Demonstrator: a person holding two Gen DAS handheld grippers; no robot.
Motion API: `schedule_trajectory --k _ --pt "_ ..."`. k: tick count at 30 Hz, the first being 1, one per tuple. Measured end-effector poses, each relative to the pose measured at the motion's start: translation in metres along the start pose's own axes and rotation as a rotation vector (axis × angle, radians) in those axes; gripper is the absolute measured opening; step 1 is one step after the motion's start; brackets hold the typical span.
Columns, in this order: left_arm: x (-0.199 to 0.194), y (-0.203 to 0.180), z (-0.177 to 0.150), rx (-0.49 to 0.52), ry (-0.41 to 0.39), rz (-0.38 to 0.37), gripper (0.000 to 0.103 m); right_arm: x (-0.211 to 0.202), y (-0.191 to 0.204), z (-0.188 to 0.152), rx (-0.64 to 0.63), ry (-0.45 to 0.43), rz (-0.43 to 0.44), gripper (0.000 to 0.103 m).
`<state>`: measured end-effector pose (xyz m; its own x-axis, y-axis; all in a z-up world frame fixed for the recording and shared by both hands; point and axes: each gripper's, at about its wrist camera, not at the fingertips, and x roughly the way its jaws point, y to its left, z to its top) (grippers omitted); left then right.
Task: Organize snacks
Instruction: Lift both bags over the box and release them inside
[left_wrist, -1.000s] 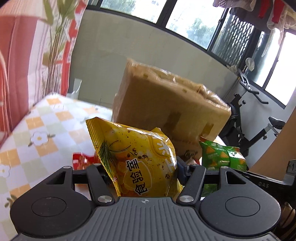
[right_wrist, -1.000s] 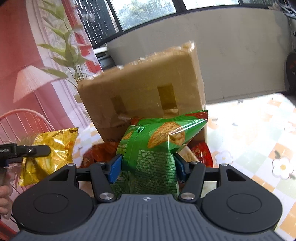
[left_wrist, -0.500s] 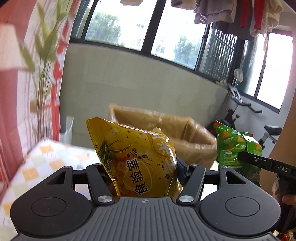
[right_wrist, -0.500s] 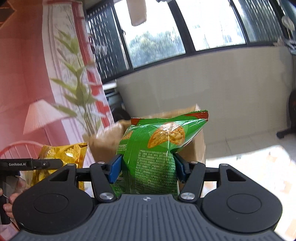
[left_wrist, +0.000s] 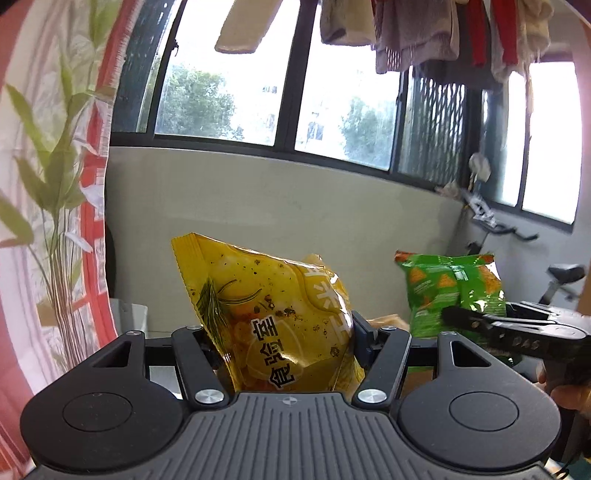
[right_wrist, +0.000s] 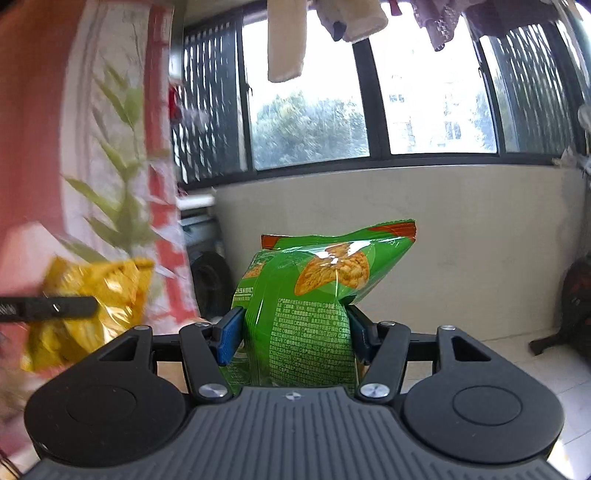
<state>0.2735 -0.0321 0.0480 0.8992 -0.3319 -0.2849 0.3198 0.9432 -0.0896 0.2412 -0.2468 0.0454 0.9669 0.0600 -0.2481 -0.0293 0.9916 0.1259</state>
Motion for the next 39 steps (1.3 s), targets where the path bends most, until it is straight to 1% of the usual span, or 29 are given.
schedule_trajectory --k 2,4,7,10,16,17,18,20,22,25,27,33,39 --pt "0.019 -0.003 -0.001 0.016 0.031 0.01 0.065 0.026 0.006 -0.005 -0.049 0.044 -0.038 0.06" --pt "0.038 -0.008 -0.004 0.034 0.069 0.022 0.065 0.044 0.01 -0.01 -0.079 0.079 -0.059 0.06" --pt "0.06 -0.012 -0.011 0.061 0.113 0.036 0.065 0.064 0.016 -0.021 -0.11 0.125 -0.071 0.06" --pt "0.076 -0.012 -0.016 0.057 0.15 0.043 0.065 0.077 0.017 -0.031 -0.124 0.173 -0.071 0.06" --pt "0.09 -0.014 -0.031 0.085 0.2 0.028 0.067 0.095 0.009 -0.05 -0.1 0.289 -0.058 0.061" --pt "0.091 -0.015 -0.032 0.088 0.207 0.024 0.068 0.096 0.008 -0.051 -0.102 0.305 -0.066 0.062" --pt "0.092 -0.015 -0.032 0.087 0.214 0.016 0.072 0.097 0.008 -0.052 -0.104 0.314 -0.071 0.062" --pt "0.095 -0.011 -0.031 0.083 0.213 0.01 0.077 0.096 0.008 -0.051 -0.105 0.314 -0.07 0.065" --pt "0.094 -0.011 -0.028 0.08 0.206 0.005 0.083 0.093 0.009 -0.047 -0.1 0.303 -0.067 0.075" --pt "0.092 -0.009 -0.024 0.07 0.187 0.006 0.083 0.083 0.008 -0.043 -0.098 0.282 -0.07 0.078" --pt "0.089 -0.007 -0.021 0.057 0.18 0.004 0.083 0.078 0.008 -0.041 -0.095 0.27 -0.071 0.078" --pt "0.067 0.001 -0.015 0.038 0.156 -0.003 0.083 0.056 0.005 -0.039 -0.056 0.24 -0.055 0.08" --pt "0.037 0.019 -0.013 -0.001 0.139 -0.015 0.083 0.033 0.01 -0.034 -0.023 0.201 -0.035 0.082"
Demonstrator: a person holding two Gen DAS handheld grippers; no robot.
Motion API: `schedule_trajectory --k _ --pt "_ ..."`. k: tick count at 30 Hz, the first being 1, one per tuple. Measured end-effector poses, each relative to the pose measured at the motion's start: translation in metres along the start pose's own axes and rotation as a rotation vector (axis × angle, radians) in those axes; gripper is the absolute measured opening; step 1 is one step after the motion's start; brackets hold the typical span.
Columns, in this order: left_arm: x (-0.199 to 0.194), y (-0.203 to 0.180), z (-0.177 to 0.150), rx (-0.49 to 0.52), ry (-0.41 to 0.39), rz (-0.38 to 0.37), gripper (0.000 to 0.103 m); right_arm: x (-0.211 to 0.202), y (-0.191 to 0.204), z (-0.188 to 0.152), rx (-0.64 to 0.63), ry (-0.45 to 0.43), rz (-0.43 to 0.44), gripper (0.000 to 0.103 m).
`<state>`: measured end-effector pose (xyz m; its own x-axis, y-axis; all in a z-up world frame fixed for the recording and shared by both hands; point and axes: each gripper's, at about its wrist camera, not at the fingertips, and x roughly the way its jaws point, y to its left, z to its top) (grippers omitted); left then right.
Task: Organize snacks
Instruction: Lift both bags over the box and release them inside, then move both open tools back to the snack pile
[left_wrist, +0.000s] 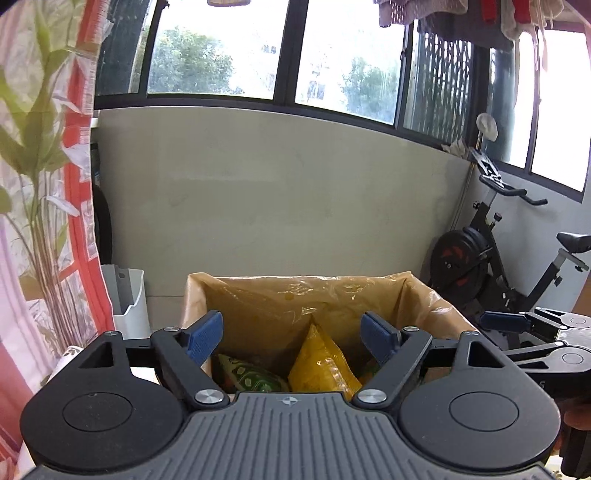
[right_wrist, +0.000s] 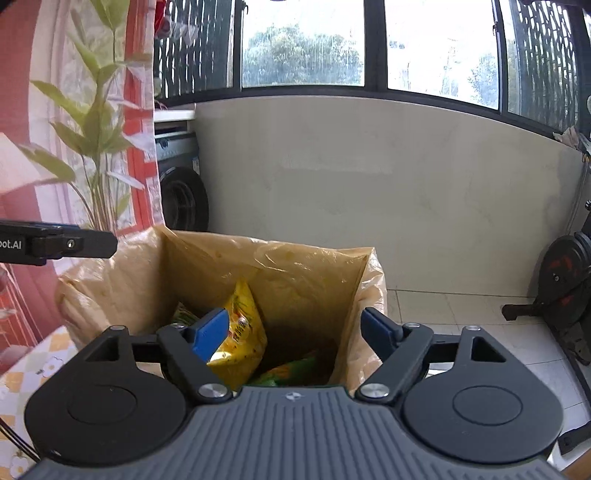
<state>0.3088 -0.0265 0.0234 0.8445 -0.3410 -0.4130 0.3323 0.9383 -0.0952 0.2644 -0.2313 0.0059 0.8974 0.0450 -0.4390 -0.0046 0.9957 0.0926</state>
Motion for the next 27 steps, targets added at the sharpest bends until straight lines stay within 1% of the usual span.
schedule_trajectory --k 6,12,20,24,27 --pt "-0.03 0.008 -0.008 0.009 -0.013 0.006 0.083 -0.019 0.005 -0.006 0.024 -0.025 0.022 0.083" --pt "-0.053 0.021 -0.026 0.013 -0.008 0.021 0.083 -0.034 0.009 -0.019 0.046 -0.034 0.047 0.083" --pt "-0.079 0.041 -0.059 -0.02 -0.003 0.059 0.083 -0.046 0.01 -0.04 0.079 -0.031 0.051 0.083" --pt "-0.087 0.052 -0.073 -0.055 0.003 0.078 0.083 -0.049 0.01 -0.048 0.09 -0.034 0.051 0.083" --pt "-0.091 0.055 -0.081 -0.058 0.007 0.096 0.083 -0.052 0.011 -0.053 0.092 -0.036 0.053 0.083"
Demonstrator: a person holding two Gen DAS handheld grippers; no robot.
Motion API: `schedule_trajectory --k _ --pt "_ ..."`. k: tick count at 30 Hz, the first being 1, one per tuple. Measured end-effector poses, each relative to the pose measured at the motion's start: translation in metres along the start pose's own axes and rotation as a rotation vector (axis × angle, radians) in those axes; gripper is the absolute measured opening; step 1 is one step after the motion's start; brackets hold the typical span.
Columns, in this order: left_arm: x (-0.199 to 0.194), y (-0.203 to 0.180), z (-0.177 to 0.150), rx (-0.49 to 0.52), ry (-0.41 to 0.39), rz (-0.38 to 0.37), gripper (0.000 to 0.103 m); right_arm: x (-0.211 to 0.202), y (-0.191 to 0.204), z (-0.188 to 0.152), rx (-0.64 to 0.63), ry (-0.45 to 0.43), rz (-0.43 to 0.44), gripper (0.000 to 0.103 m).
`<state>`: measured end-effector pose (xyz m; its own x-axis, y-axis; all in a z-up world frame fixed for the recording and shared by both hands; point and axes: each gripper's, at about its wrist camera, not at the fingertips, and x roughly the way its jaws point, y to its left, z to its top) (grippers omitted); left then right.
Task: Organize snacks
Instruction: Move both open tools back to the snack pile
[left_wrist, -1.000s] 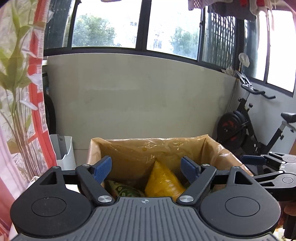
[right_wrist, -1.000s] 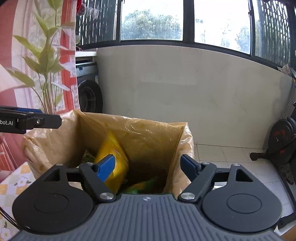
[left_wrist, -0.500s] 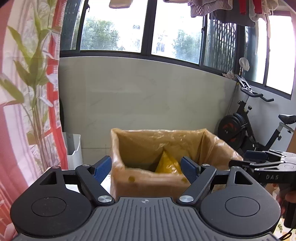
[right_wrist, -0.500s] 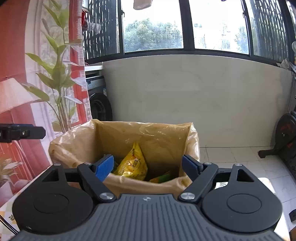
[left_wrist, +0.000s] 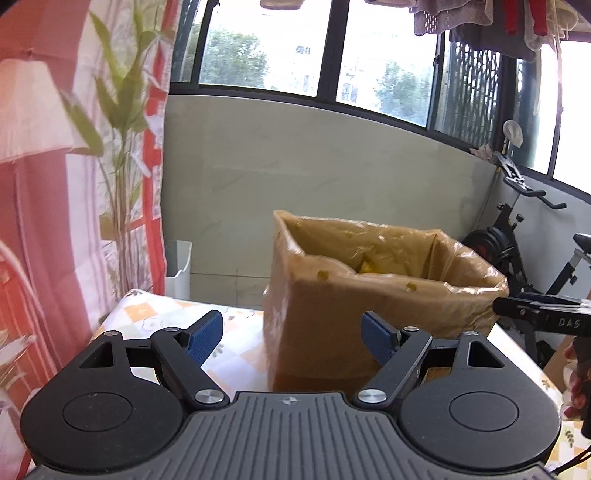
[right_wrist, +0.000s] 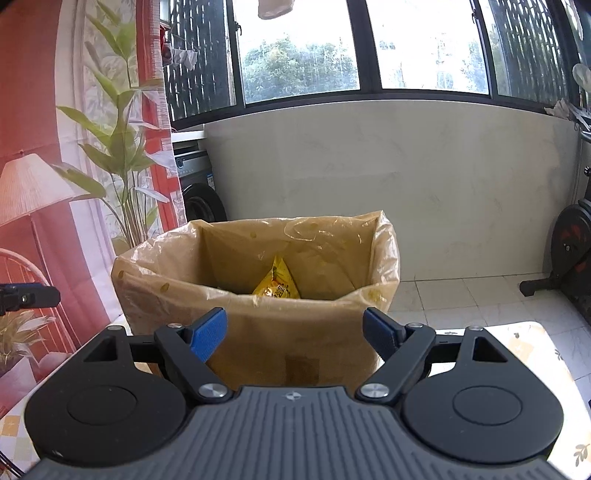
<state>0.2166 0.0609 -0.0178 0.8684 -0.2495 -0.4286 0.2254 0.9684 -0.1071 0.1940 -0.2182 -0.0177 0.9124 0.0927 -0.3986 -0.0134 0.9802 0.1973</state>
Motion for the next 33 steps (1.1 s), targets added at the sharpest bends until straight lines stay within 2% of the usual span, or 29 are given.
schedule_trajectory --k 10,22,24,28,33 --pt "0.002 0.012 -0.037 -0.032 0.066 0.048 0.083 -0.004 0.007 -0.033 -0.025 0.017 0.002 0.083" --pt "0.013 0.021 -0.077 -0.066 0.163 0.06 0.082 0.013 -0.001 -0.095 -0.035 0.169 -0.034 0.083" --pt "0.016 0.021 -0.081 -0.075 0.179 0.059 0.082 0.019 -0.003 -0.105 -0.056 0.208 -0.046 0.08" --pt "0.019 0.021 -0.087 -0.078 0.198 0.055 0.082 0.026 -0.009 -0.124 -0.071 0.279 -0.058 0.066" --pt "0.025 0.019 -0.09 -0.08 0.217 0.048 0.082 0.02 -0.008 -0.135 -0.112 0.272 -0.054 0.061"
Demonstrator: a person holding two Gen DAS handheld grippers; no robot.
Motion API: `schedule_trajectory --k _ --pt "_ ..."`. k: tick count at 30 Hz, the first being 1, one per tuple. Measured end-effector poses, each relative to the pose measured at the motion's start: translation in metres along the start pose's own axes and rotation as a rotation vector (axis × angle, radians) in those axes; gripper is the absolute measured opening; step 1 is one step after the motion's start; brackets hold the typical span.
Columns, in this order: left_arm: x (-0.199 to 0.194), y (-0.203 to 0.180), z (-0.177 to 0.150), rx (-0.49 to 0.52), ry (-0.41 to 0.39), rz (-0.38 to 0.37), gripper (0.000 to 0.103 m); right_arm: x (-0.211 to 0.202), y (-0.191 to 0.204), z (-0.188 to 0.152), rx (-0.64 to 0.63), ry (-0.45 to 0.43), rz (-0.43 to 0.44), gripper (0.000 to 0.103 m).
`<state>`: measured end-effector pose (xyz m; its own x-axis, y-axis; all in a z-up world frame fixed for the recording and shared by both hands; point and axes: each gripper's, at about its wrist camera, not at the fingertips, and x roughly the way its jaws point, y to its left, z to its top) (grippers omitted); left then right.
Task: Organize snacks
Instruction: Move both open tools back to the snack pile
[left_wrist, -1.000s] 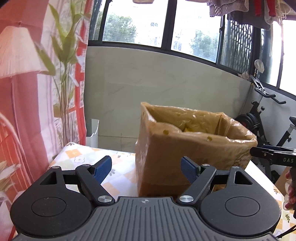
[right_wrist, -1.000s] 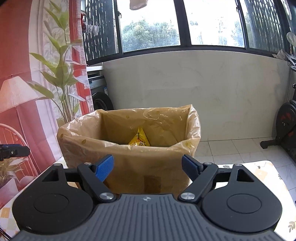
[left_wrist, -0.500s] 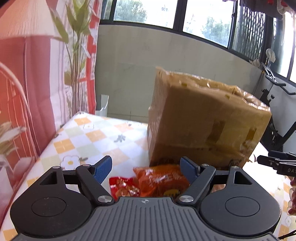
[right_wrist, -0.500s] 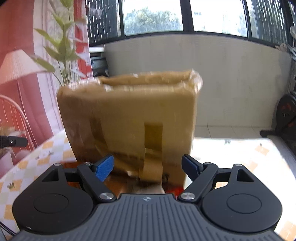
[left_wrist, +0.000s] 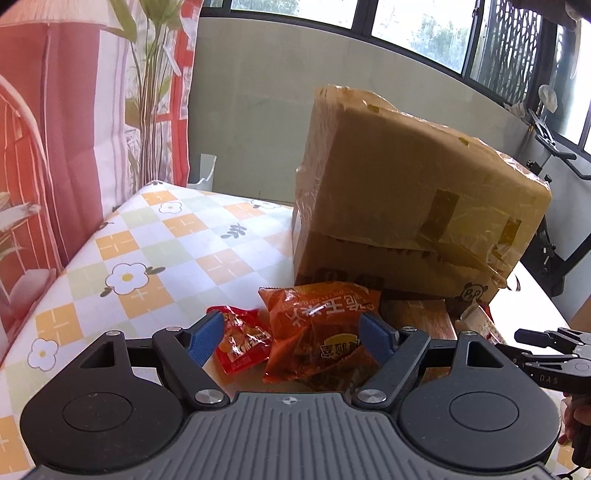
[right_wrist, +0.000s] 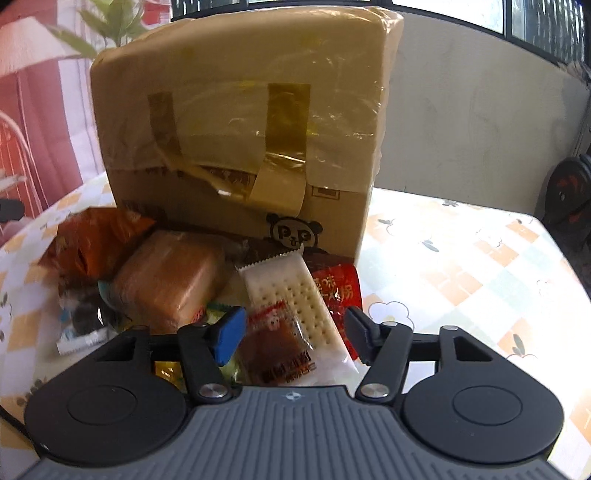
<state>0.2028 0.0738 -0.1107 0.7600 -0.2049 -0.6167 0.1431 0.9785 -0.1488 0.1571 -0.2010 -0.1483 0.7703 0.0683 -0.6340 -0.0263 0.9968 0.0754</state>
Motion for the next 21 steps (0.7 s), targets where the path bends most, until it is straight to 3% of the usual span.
schedule_trajectory --k 8,21 --pt "0.004 -0.006 -0.003 -0.003 0.014 -0.014 0.082 0.012 0.018 -0.002 -0.163 0.033 0.022 0.058" --pt "0.007 -0.023 -0.034 -0.011 0.105 -0.064 0.077 -0.004 0.015 -0.015 0.011 0.086 0.105 0.05"
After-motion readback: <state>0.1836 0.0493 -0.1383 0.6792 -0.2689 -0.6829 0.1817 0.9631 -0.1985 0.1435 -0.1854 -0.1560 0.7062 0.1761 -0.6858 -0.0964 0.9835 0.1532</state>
